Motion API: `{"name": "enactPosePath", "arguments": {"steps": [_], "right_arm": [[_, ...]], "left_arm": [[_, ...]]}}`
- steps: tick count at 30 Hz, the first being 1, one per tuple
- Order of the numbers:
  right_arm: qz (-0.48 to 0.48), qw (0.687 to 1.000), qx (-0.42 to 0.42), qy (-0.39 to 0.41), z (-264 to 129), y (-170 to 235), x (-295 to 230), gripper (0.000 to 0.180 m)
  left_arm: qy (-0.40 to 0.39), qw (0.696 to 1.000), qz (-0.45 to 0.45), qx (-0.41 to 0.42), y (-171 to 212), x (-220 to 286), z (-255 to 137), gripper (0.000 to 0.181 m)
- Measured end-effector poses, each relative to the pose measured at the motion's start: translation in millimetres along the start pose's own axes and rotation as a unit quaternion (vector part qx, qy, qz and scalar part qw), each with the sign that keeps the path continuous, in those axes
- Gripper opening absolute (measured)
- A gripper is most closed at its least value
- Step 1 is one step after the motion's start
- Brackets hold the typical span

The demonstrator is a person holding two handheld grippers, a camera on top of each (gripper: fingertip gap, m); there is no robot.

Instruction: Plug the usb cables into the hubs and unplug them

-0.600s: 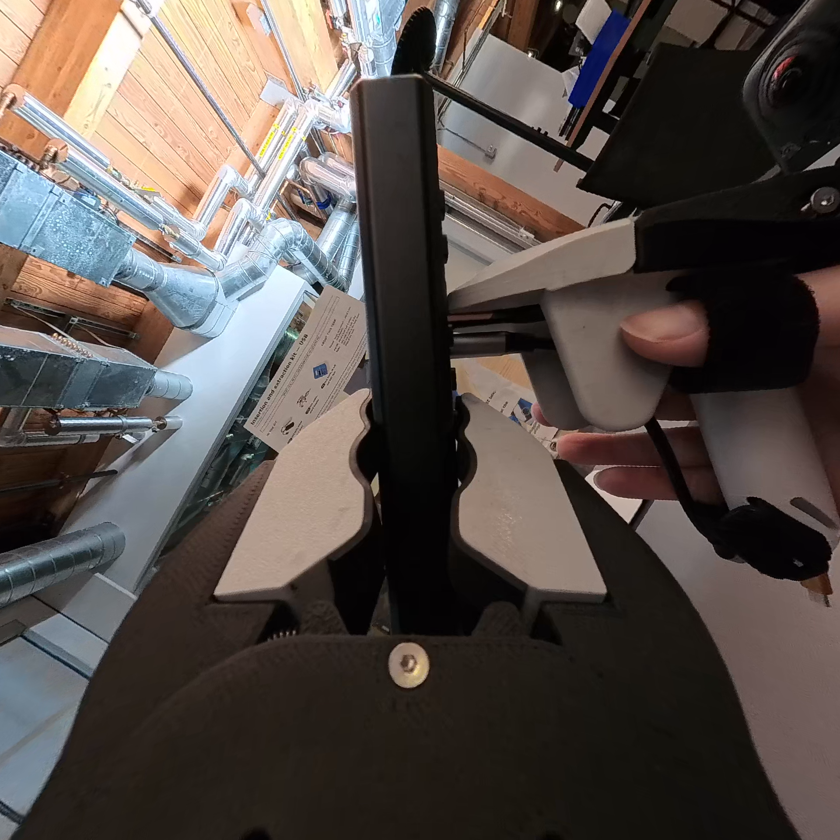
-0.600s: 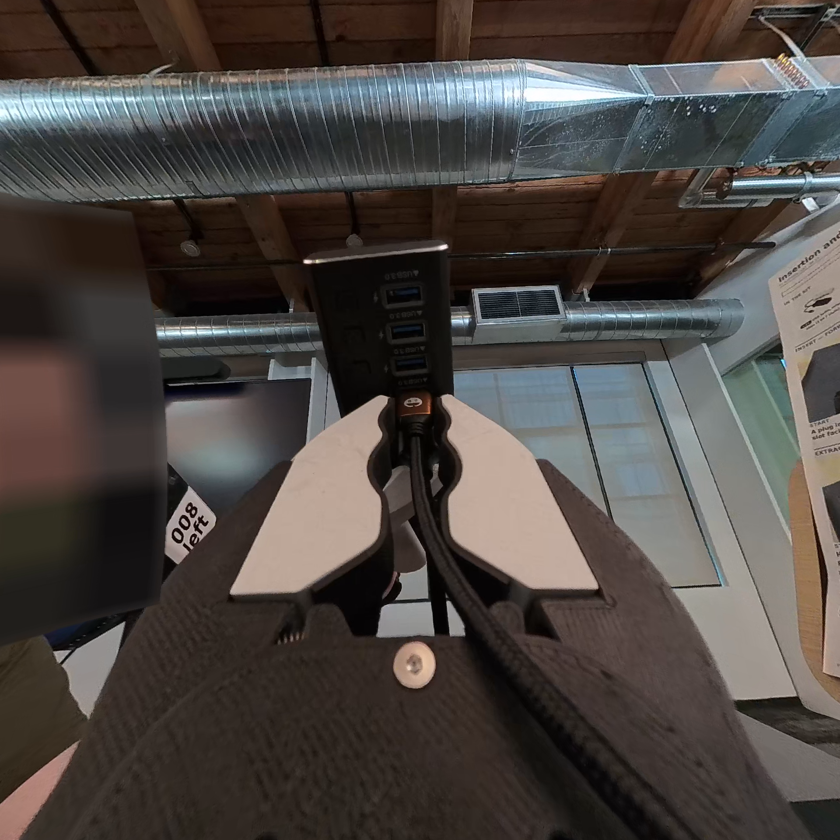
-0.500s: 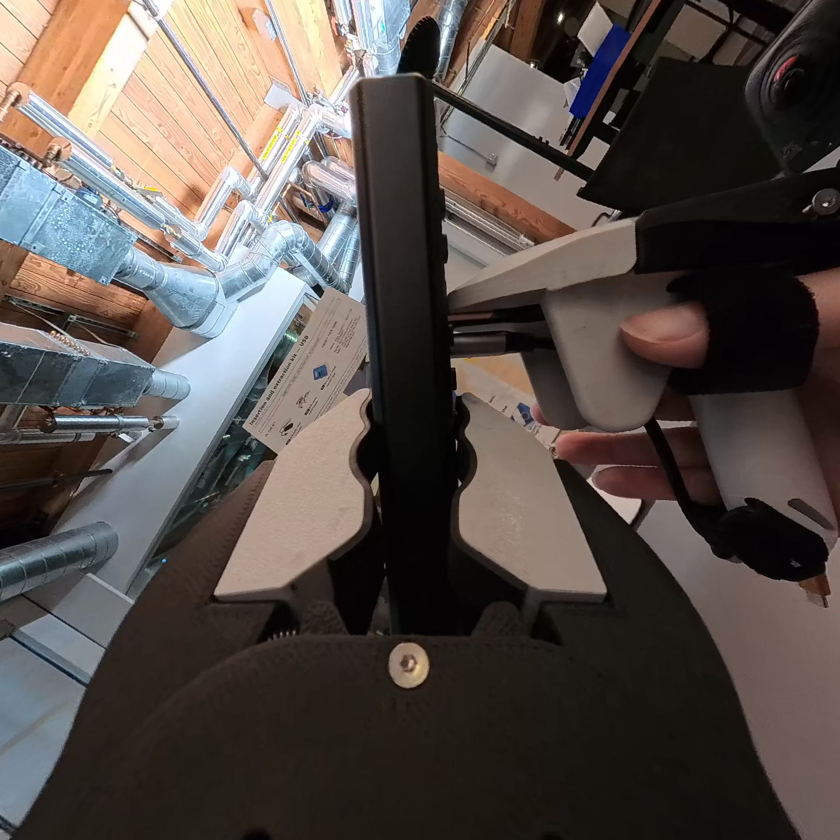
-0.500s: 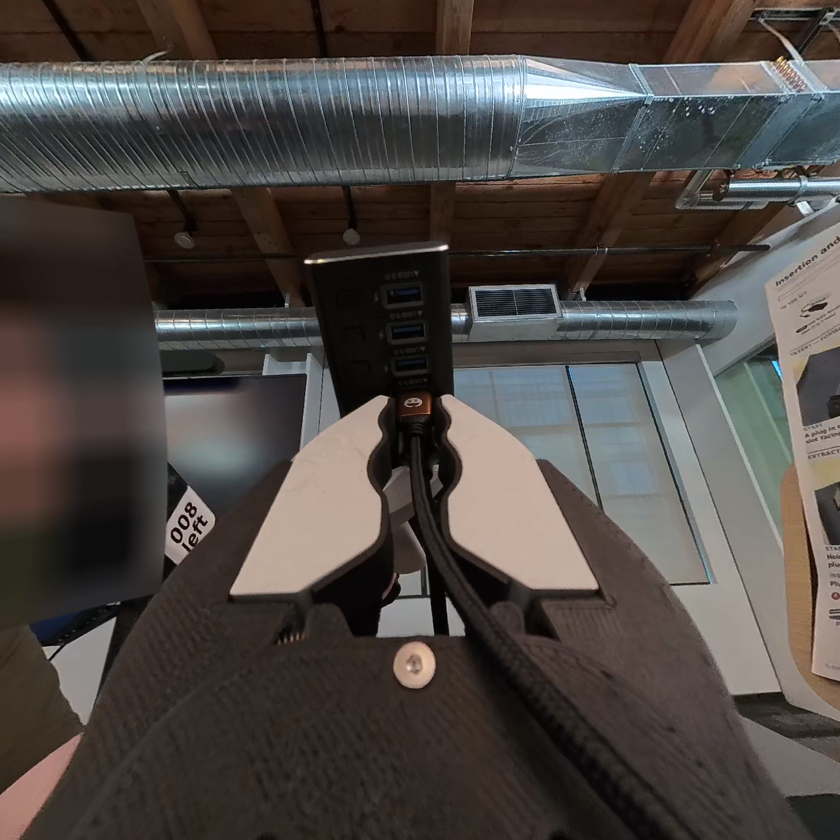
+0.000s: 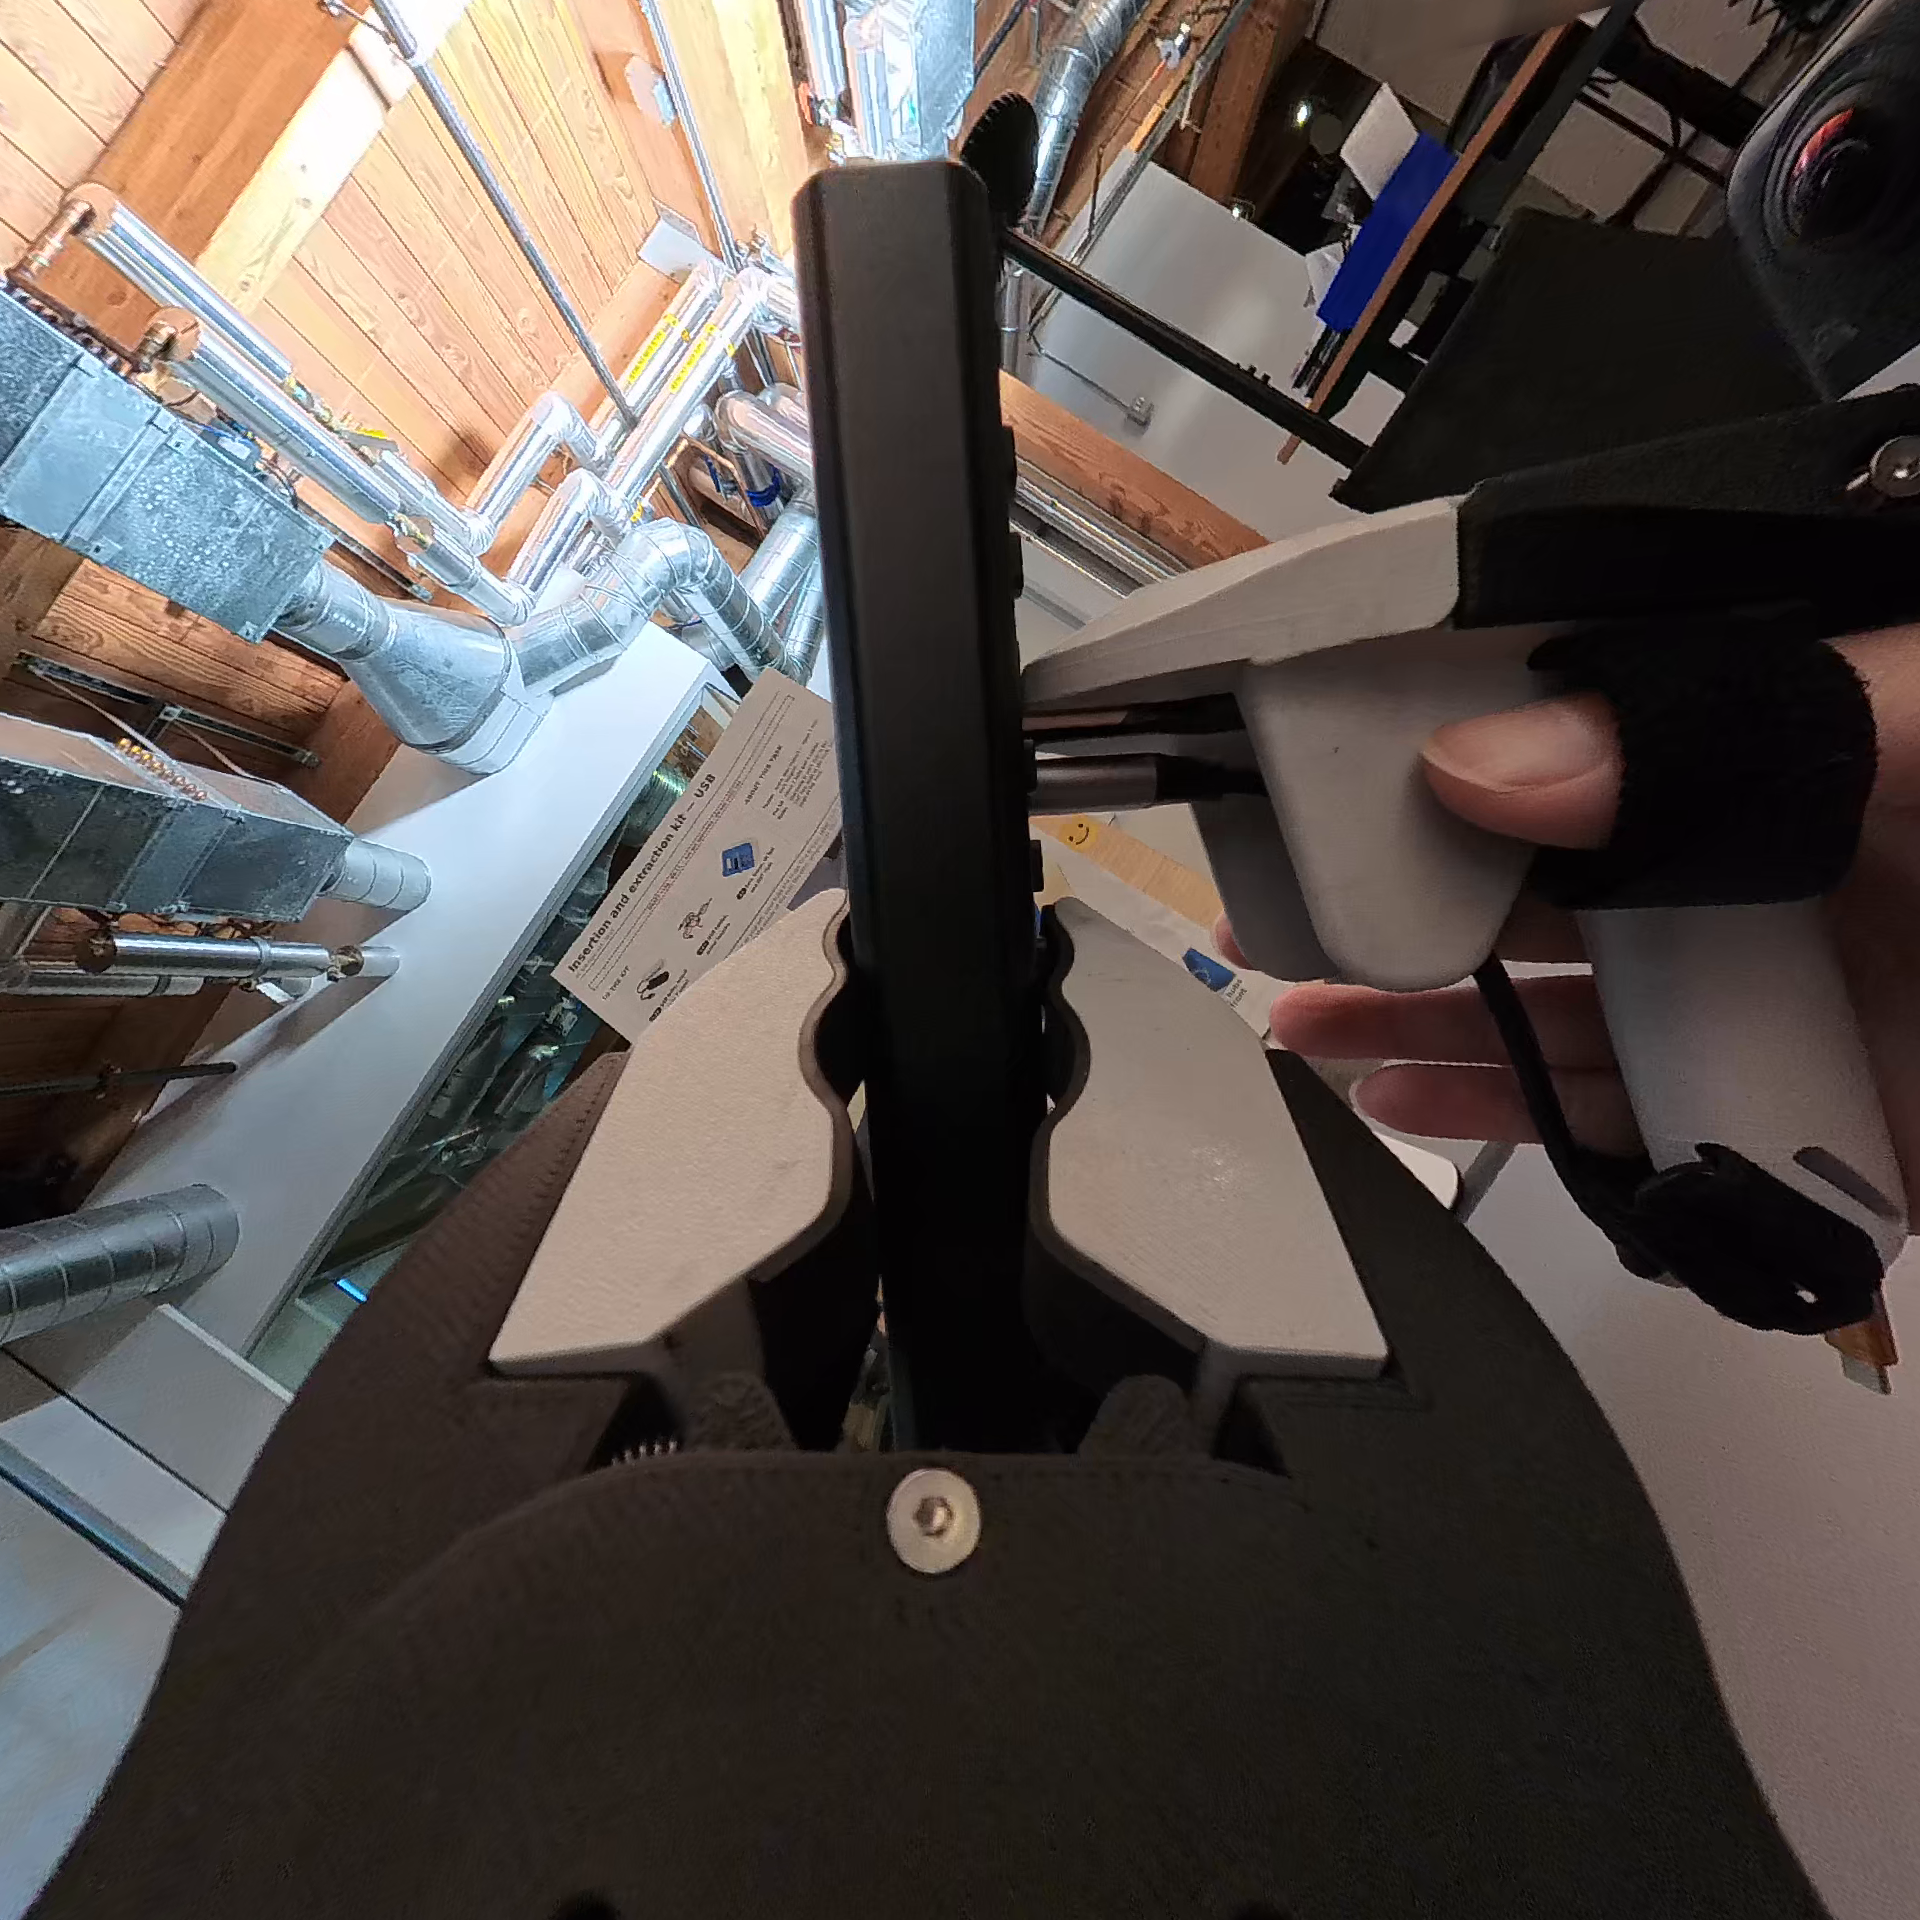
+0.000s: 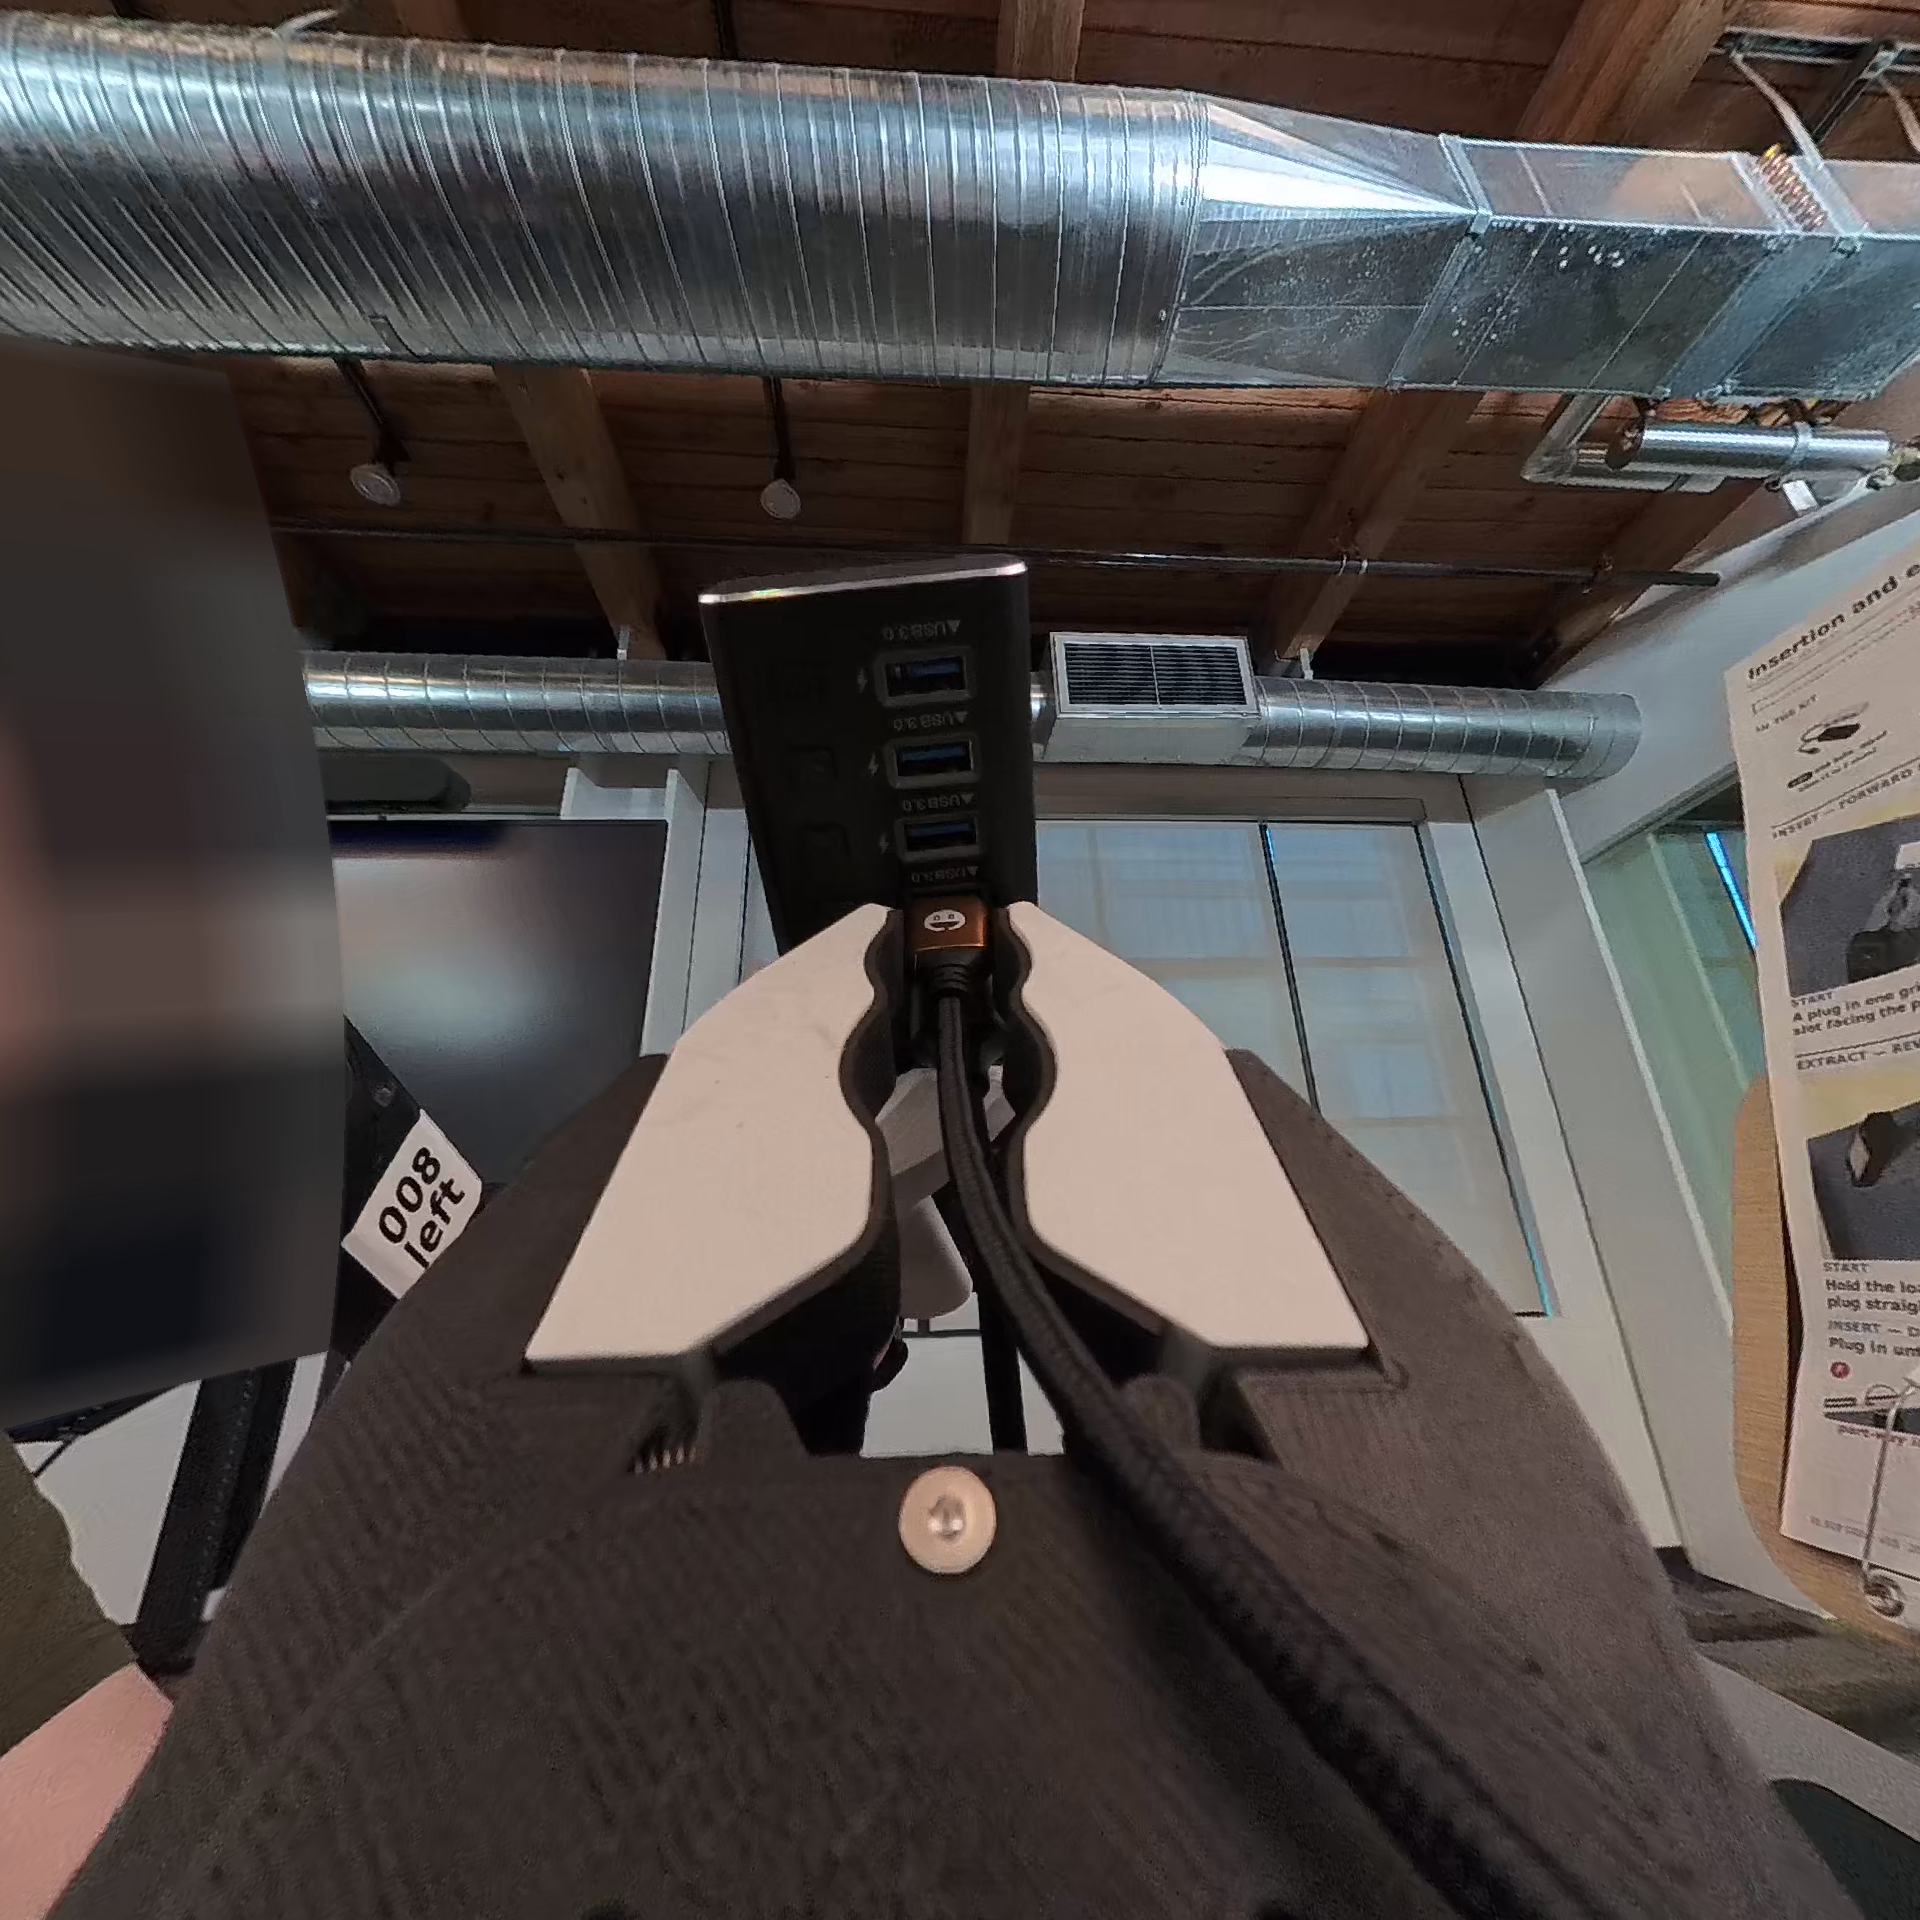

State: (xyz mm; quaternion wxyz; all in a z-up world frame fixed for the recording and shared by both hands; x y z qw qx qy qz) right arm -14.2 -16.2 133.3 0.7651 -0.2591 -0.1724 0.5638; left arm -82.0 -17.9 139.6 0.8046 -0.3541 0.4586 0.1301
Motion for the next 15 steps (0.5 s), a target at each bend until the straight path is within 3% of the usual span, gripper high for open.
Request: {"name": "enactPosePath", "arguments": {"steps": [9, 15], "right_arm": [[-0.044, 0.999, -0.025, 0.016, 9.7, 0.0, -6.9, 0.015], [-0.116, 0.982, -0.092, 0.116, 31.2, 10.3, -12.5, 0.015]], "left_arm": [[-0.009, 0.999, -0.036, 0.013, 4.6, -8.1, -1.3, 0.028], [0.021, 0.977, -0.202, 0.066, 23.3, -18.4, -0.4, 0.029]]}}
Point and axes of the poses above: each gripper's, where its closed fingertips meet, z out along the fingers, y out of its underside, x = y × z across the jaws, the point moved 4 cm from there along -z, back along the fingers, and after that the axes turned 1 degree about -x, right-handed, at the moved point
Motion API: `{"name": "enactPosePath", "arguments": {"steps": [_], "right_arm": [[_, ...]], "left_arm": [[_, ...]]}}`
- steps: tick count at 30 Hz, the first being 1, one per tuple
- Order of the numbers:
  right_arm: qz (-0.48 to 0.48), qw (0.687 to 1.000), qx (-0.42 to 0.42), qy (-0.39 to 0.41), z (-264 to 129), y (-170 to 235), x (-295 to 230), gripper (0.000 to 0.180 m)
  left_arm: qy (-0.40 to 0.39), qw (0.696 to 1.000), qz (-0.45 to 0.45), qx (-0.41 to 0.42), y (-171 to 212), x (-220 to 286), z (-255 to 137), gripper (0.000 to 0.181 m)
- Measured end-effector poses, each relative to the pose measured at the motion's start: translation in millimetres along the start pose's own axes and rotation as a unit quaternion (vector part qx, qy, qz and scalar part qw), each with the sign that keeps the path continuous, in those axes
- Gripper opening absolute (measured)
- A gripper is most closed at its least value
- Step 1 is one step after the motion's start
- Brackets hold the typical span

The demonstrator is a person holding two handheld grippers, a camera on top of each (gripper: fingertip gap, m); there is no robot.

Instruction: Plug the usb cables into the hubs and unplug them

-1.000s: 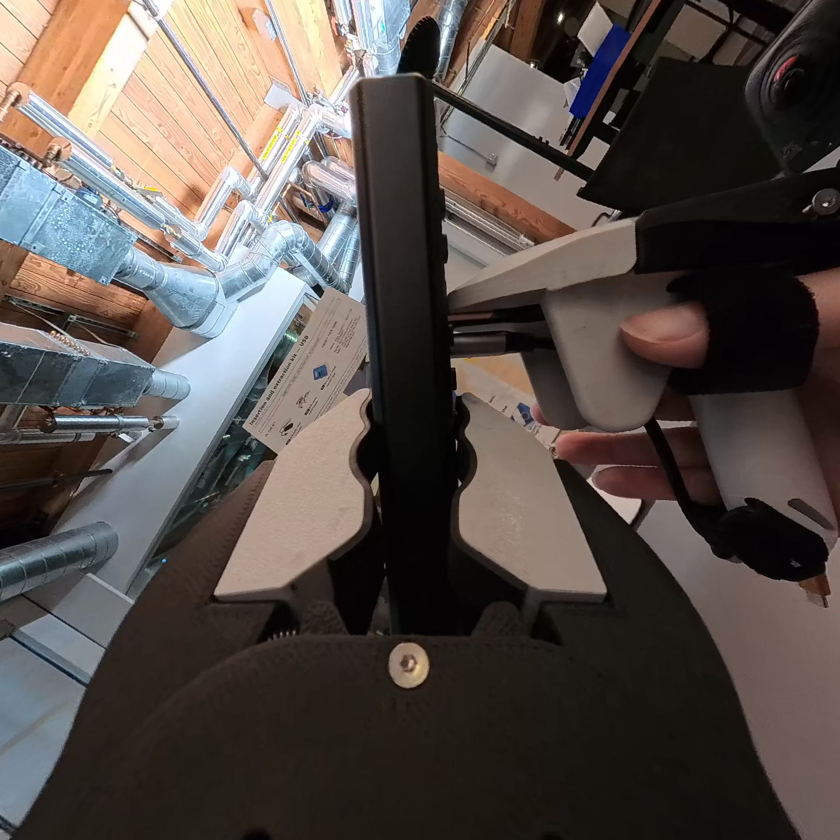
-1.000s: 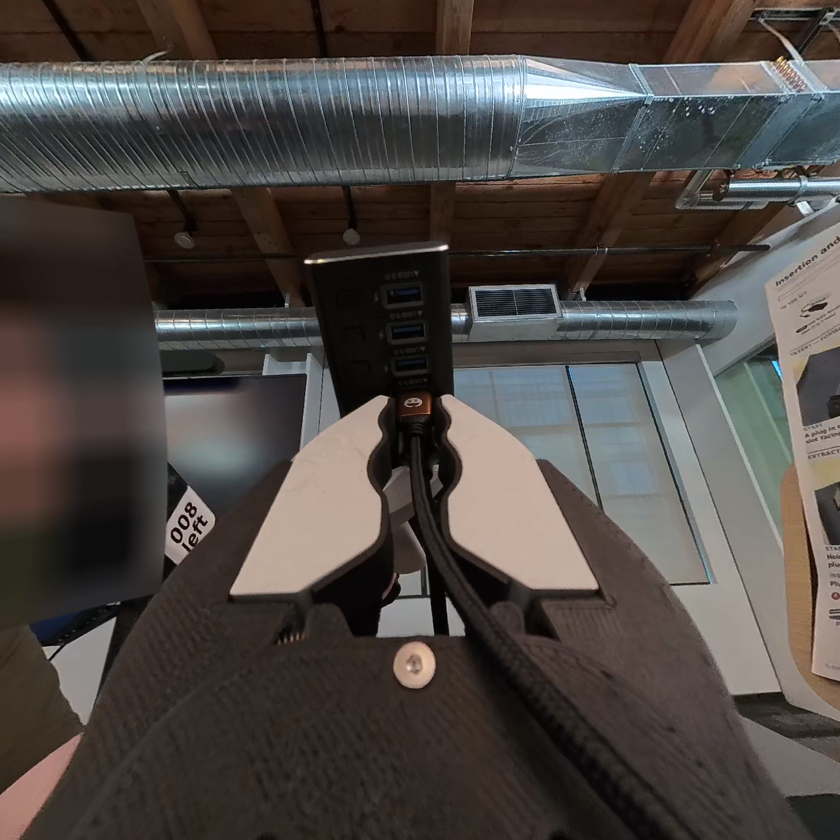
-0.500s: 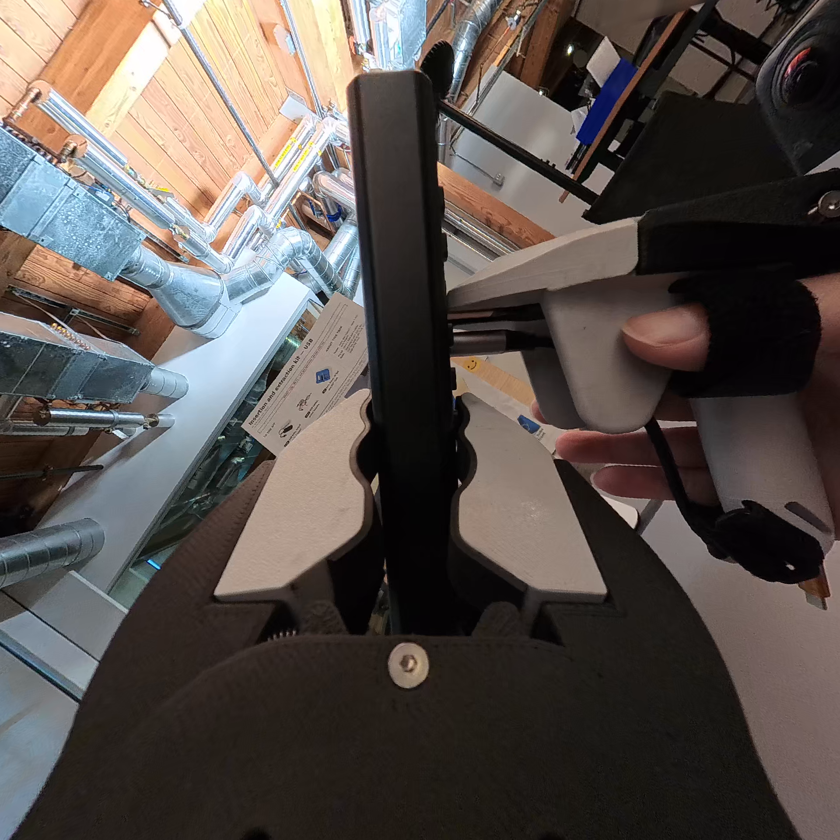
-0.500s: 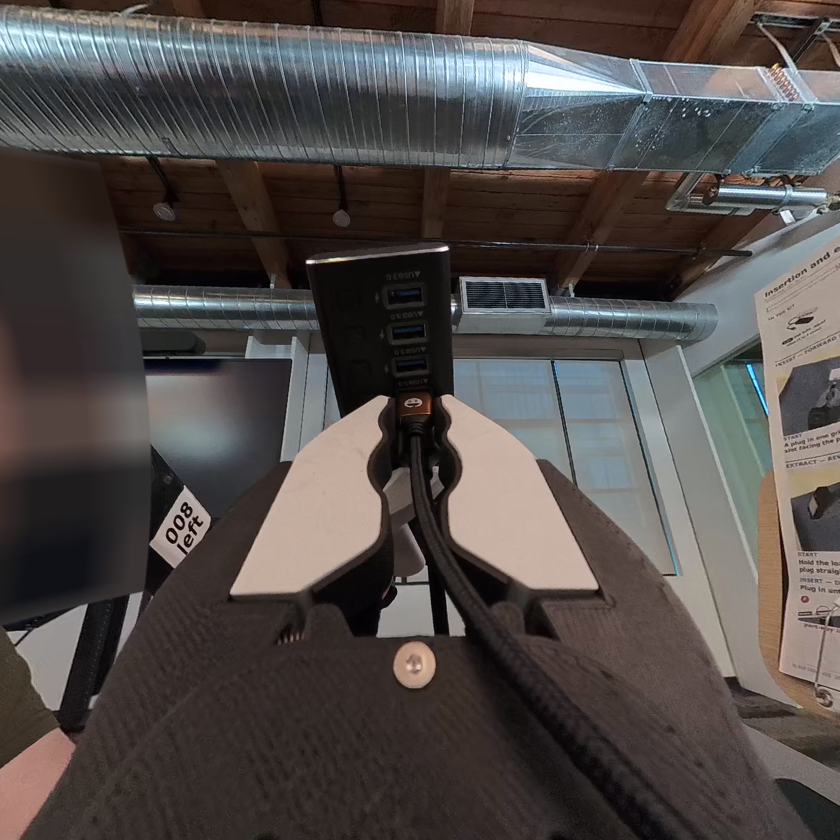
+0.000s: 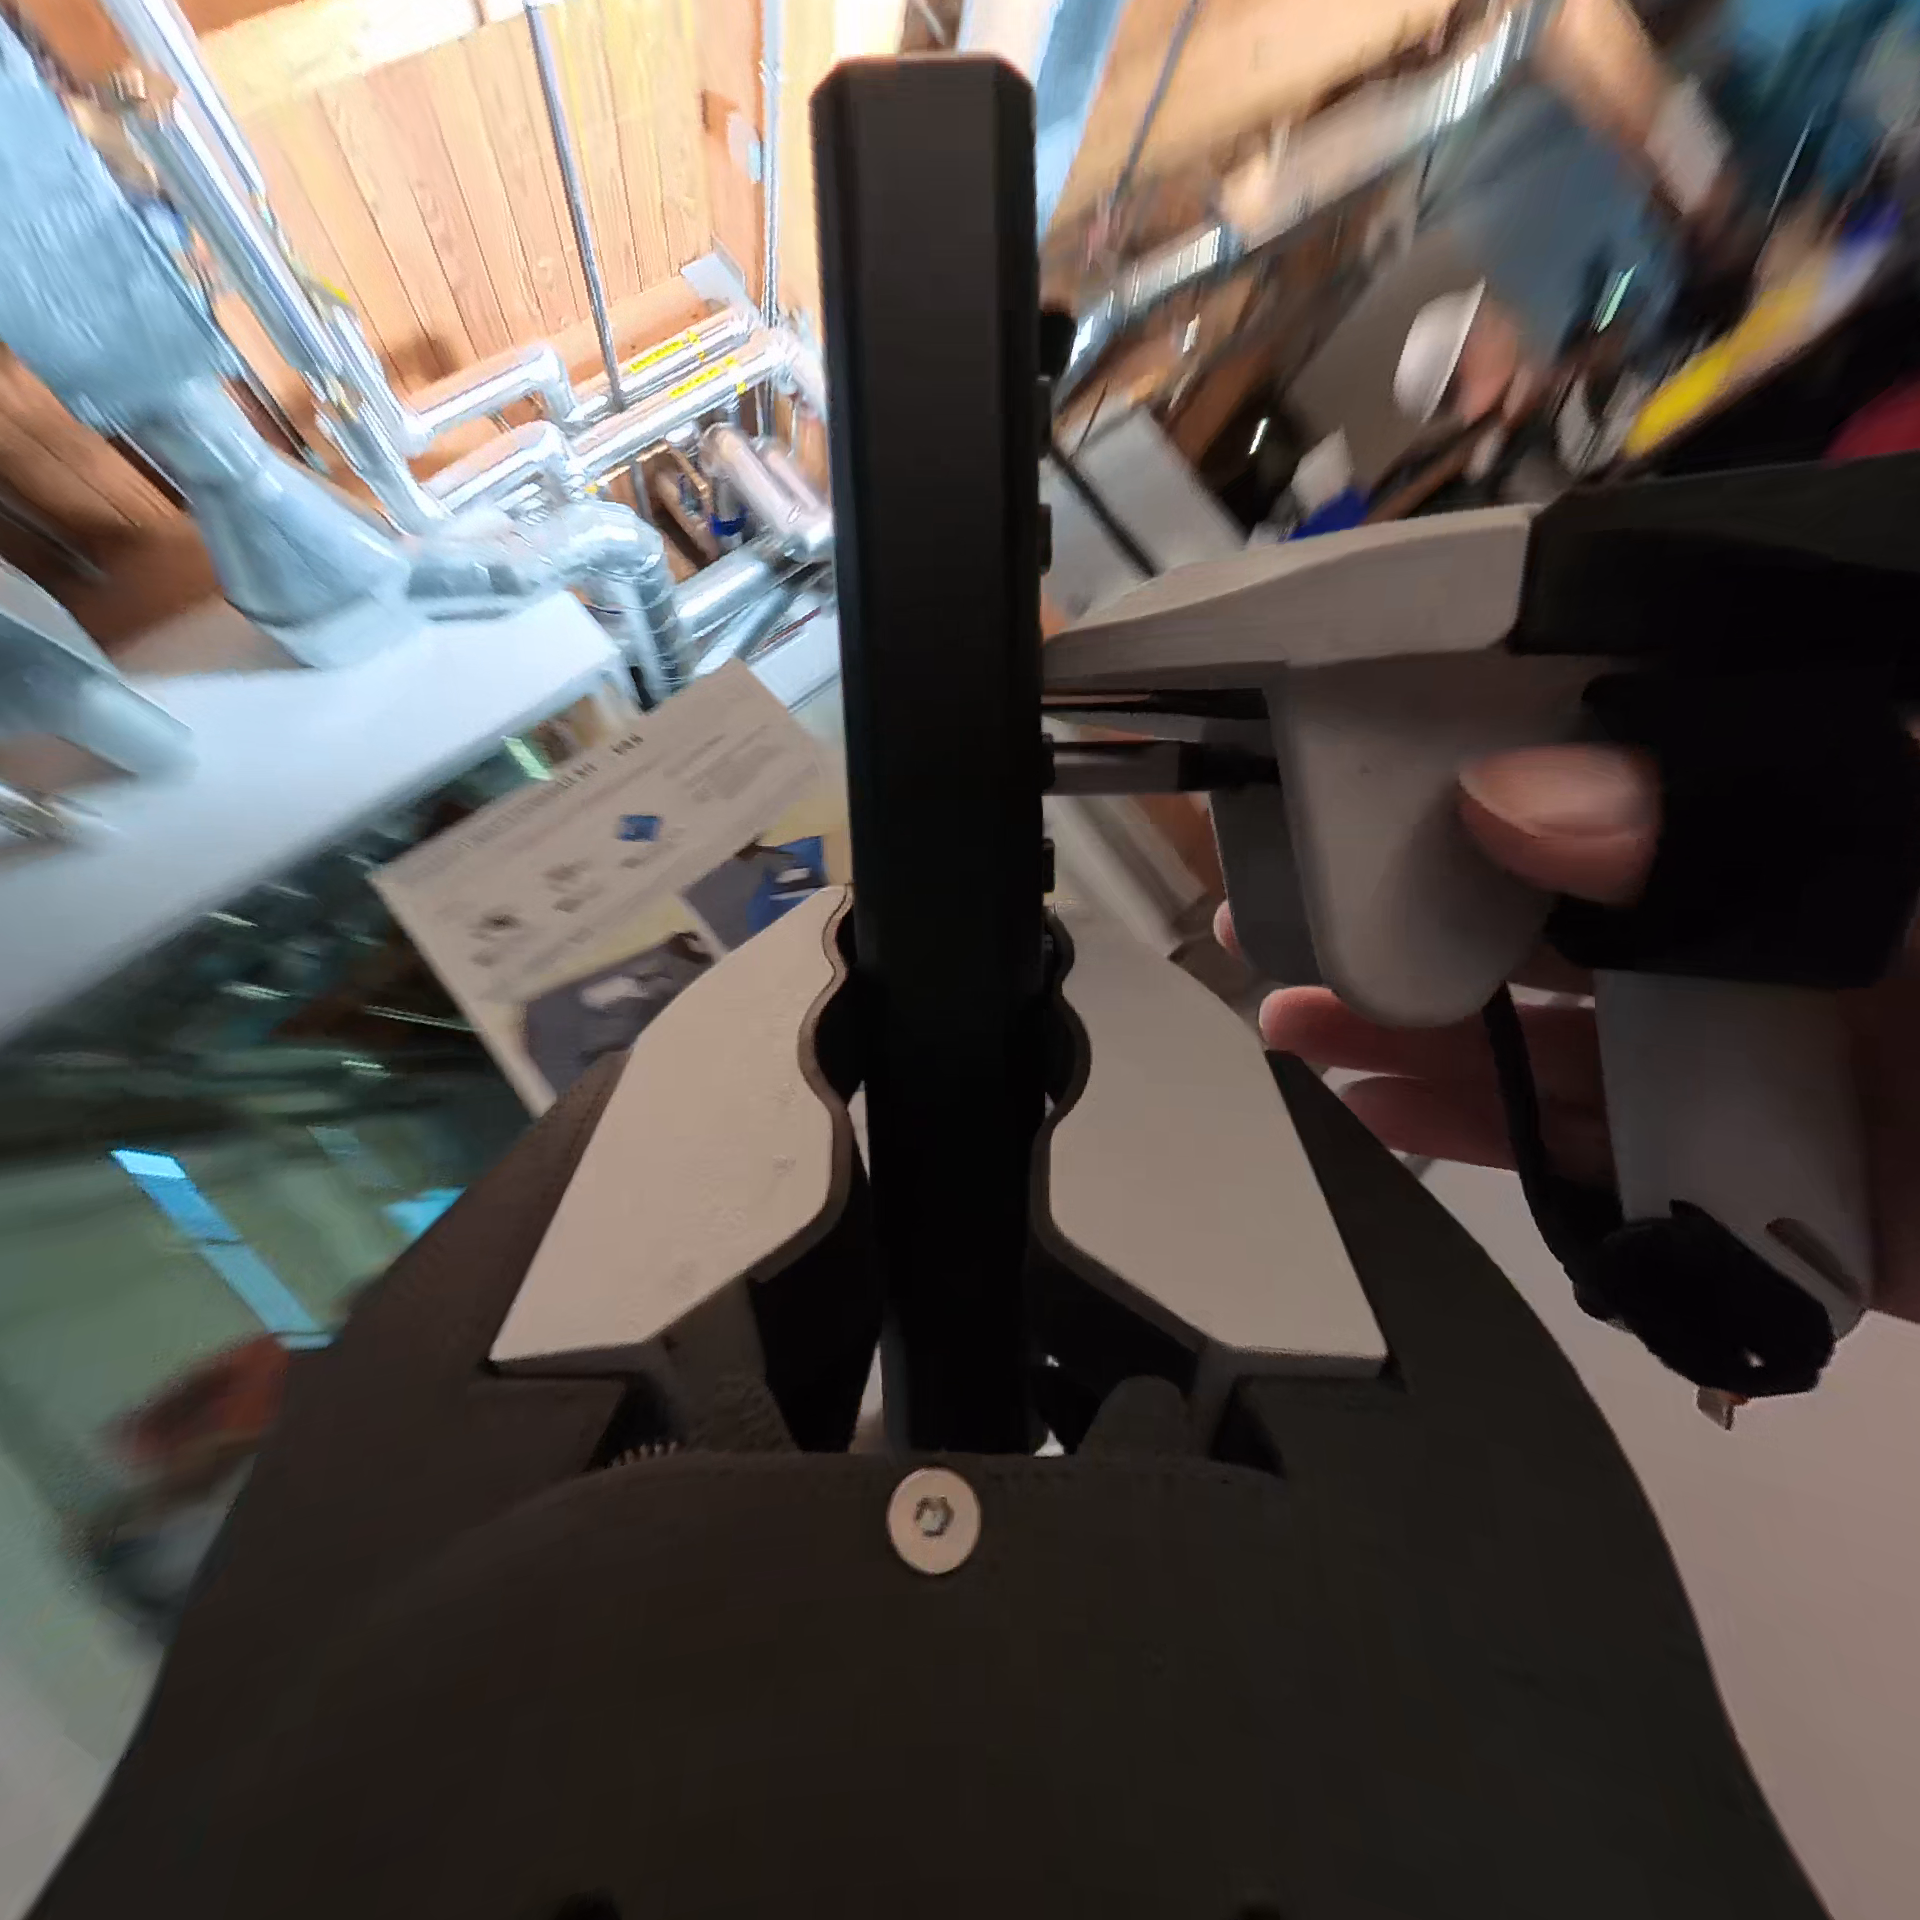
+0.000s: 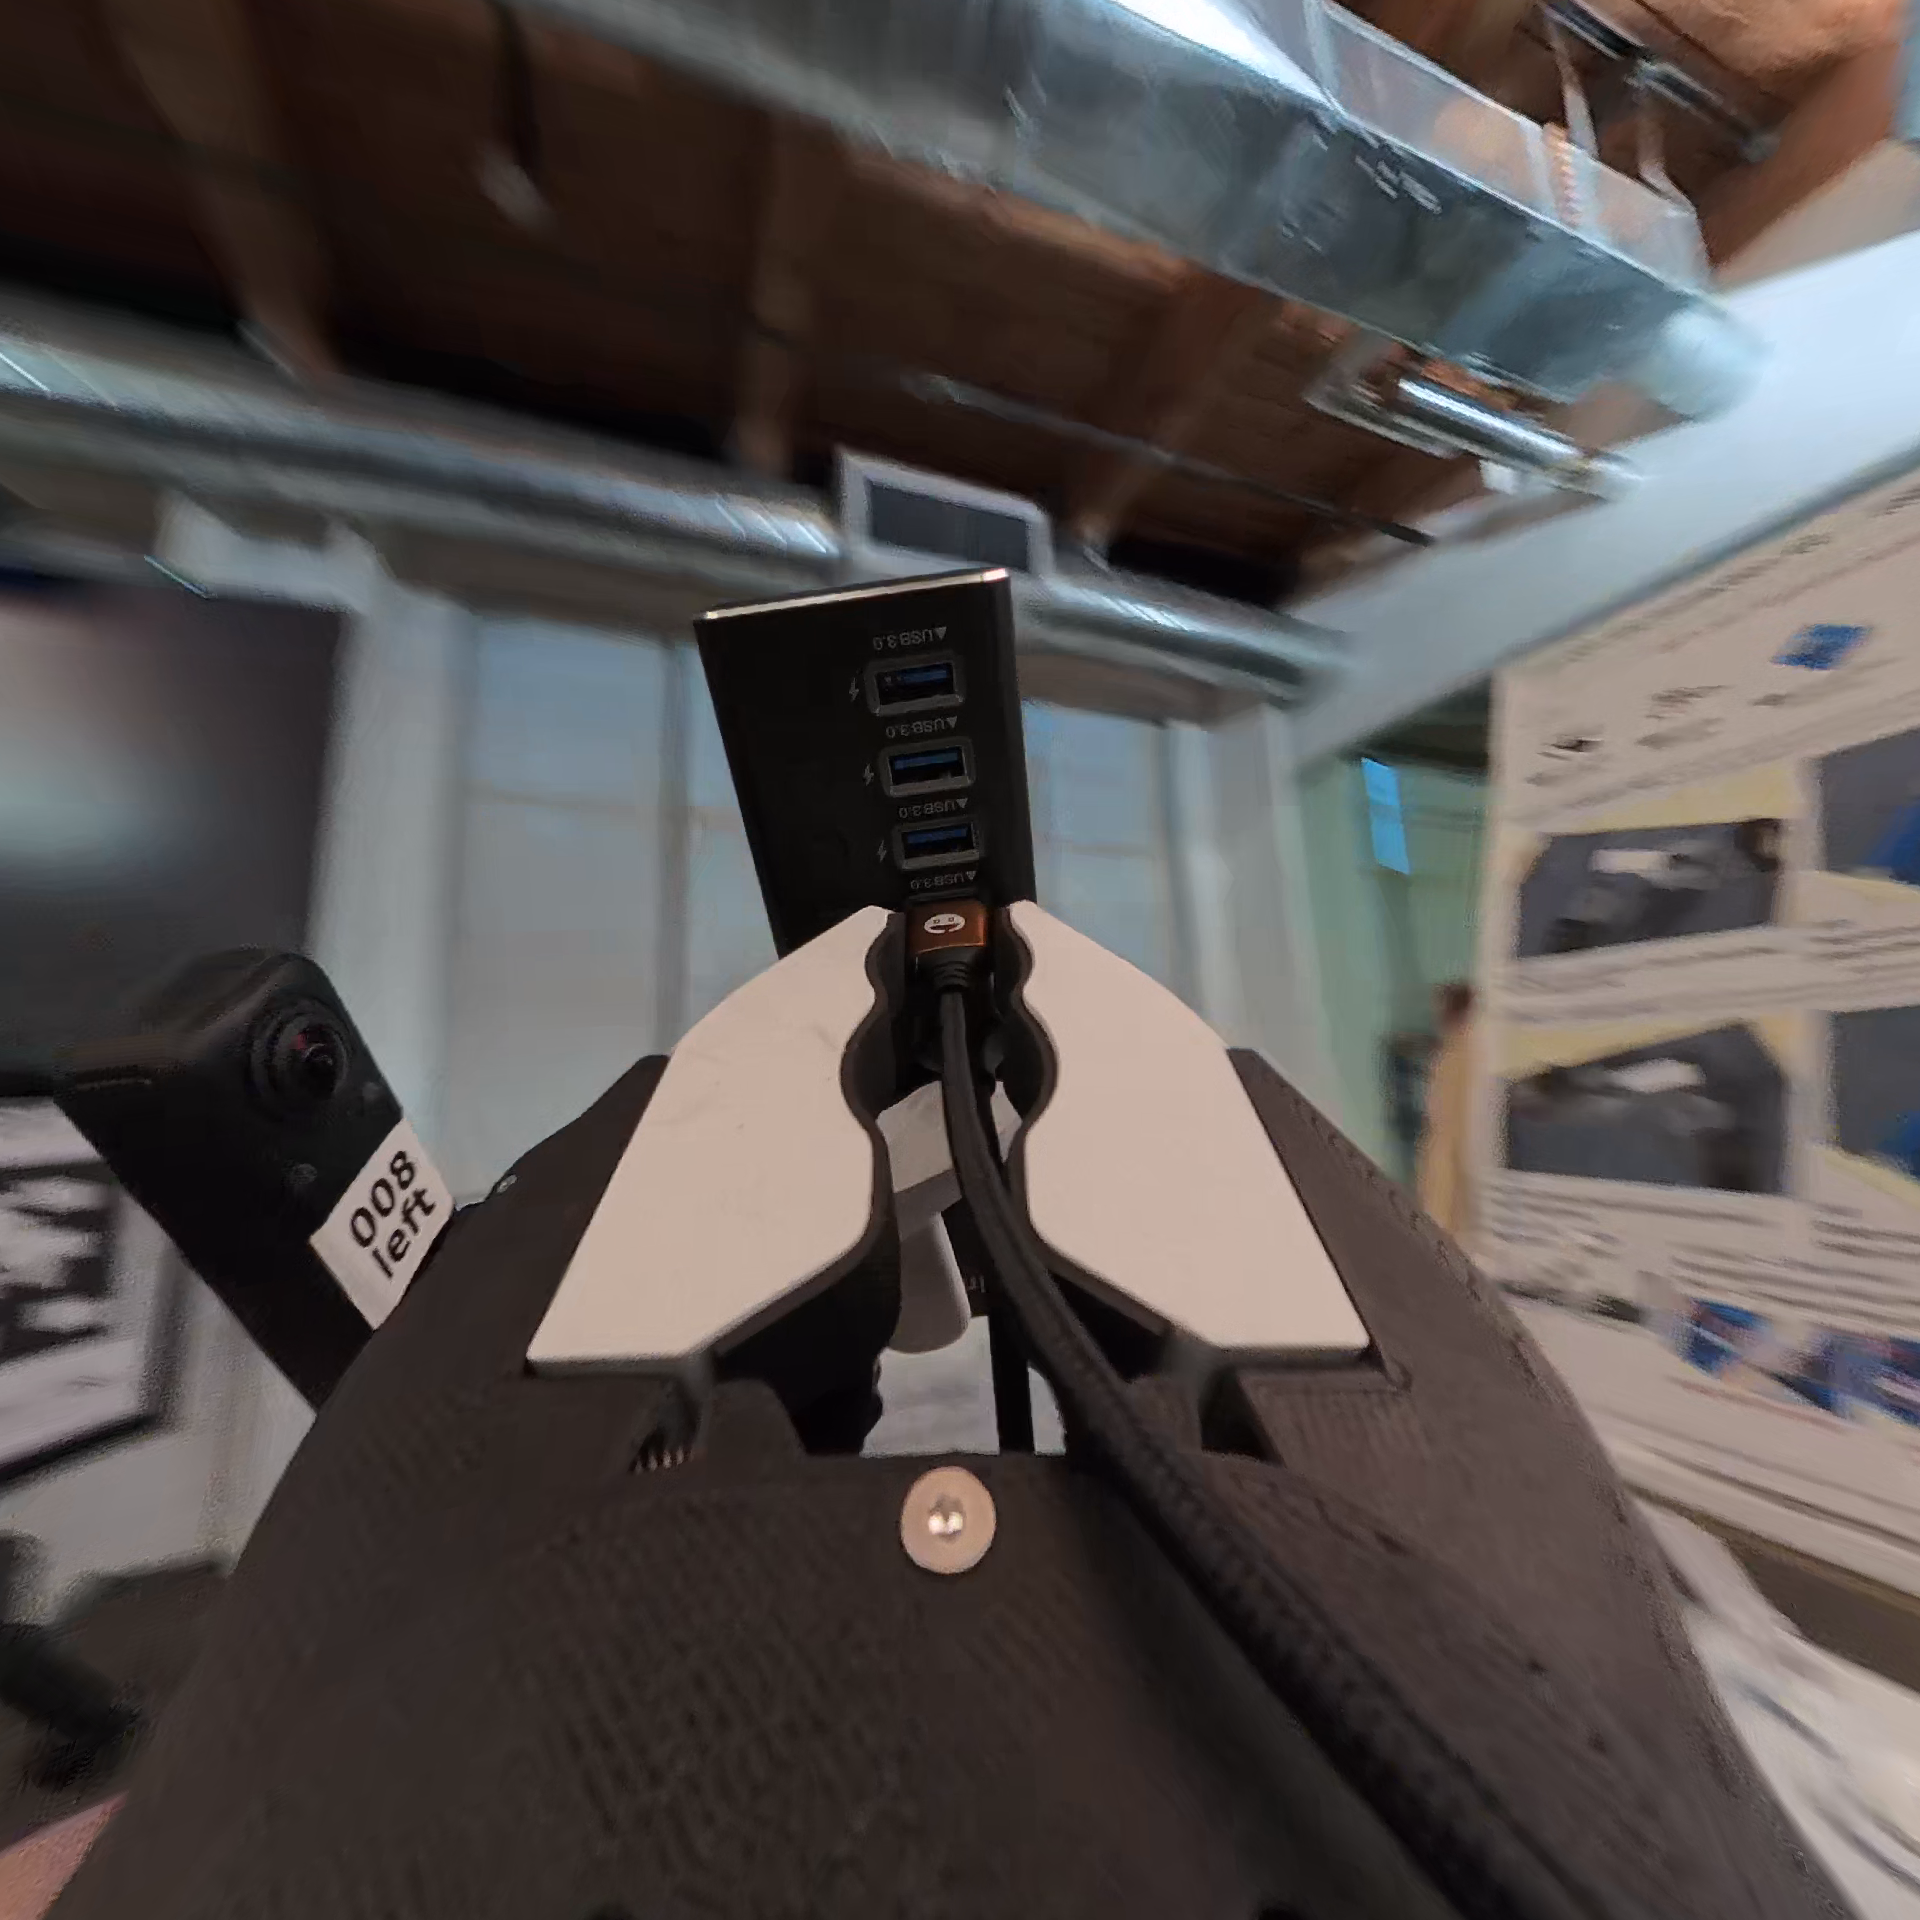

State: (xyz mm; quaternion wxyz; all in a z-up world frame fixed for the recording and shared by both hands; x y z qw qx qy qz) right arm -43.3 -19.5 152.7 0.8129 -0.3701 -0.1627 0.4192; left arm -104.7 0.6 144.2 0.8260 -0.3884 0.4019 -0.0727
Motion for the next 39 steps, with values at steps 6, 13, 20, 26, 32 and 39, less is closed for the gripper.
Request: {"name": "enactPosePath", "arguments": {"steps": [6, 13, 20, 26, 32, 39], "right_arm": [[-0.095, 0.993, -0.055, 0.052, 15.4, -8.2, -25.5, 0.023], [-0.118, 0.985, -0.126, 0.001, 19.5, -28.6, -58.7, 0.046], [-0.161, 0.969, -0.186, 0.023, 15.9, -24.9, -65.5, 0.049], [-0.252, 0.941, -0.202, 0.096, 18.2, -20.5, -56.4, 0.058], [-0.333, 0.920, -0.196, 0.069, 24.7, -17.3, -80.8, 0.050], [-0.401, 0.853, -0.320, 0.098, 24.4, 20.5, -74.2, 0.054]], "left_arm": [[0.045, 0.972, -0.217, 0.072, 13.6, -19.8, -4.4, 0.029], [0.138, 0.913, -0.361, 0.132, 4.7, -25.8, -7.6, 0.030], [0.120, 0.899, -0.391, 0.160, -3.1, -29.0, -12.1, 0.030], [0.105, 0.907, -0.365, 0.182, -20.7, -34.8, -20.6, 0.030], [0.089, 0.907, -0.378, 0.165, -13.0, -48.4, -21.3, 0.029], [0.060, 0.898, -0.406, 0.160, -4.5, -71.4, -27.2, 0.030]]}}
Point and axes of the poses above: each gripper's, where its closed fingertips meet, z out along the fingers, y out of its underside, x = y × z across the jaws, the point moved 4 cm from there along -z, back along the fingers, and after that the axes turned 1 degree about -x, right-handed, at the moved point
